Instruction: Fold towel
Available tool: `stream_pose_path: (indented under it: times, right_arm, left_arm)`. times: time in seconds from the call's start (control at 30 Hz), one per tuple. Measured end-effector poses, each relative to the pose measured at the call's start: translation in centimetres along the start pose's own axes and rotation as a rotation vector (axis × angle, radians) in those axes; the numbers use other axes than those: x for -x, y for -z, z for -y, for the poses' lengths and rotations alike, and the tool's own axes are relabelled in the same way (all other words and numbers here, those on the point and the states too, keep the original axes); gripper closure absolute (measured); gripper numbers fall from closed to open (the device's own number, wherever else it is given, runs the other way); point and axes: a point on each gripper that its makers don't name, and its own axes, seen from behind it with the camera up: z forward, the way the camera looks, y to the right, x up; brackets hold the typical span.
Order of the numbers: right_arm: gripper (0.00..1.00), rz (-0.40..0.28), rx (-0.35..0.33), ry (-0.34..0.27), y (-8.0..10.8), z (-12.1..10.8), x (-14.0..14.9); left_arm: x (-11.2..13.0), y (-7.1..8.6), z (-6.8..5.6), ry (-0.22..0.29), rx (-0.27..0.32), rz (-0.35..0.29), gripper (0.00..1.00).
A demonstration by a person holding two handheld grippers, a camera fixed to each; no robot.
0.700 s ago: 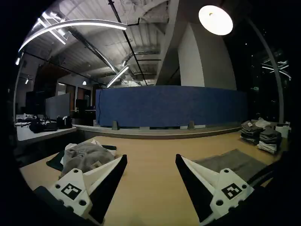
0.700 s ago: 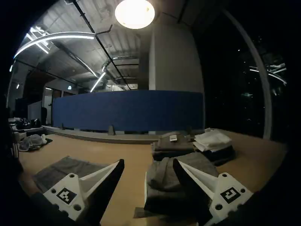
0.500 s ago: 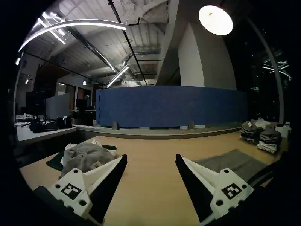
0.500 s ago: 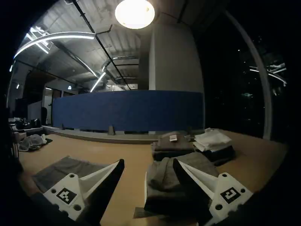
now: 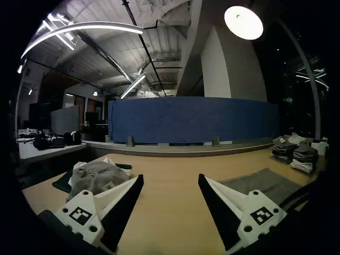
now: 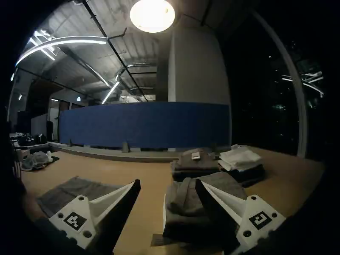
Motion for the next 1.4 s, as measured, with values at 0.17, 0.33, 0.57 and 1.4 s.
stream_pose_path:
  times: [0.17, 0.33, 0.57, 1.4]
  right_arm:
    - [0.00, 0.000, 0.000, 0.000, 0.05, -0.04, 0.00]
    - [0.00, 0.000, 0.000, 0.000, 0.07, -0.02, 0.01]
    - [0.00, 0.000, 0.000, 0.000, 0.08, -0.03, 0.05]
    - [0.00, 0.001, 0.001, 0.001, 0.12, -0.08, -0.04]
  left_arm:
    - [-0.01, 0.02, 0.01, 0.000, 0.000, 0.000, 0.04]
    - [-0.01, -0.02, 0.02, 0.000, 0.000, 0.000, 0.04]
    - [-0.05, 0.00, -0.06, 0.000, 0.000, 0.000, 0.04]
    - [0.16, -0.13, -0.34, -0.002, 0.002, 0.003, 0.05]
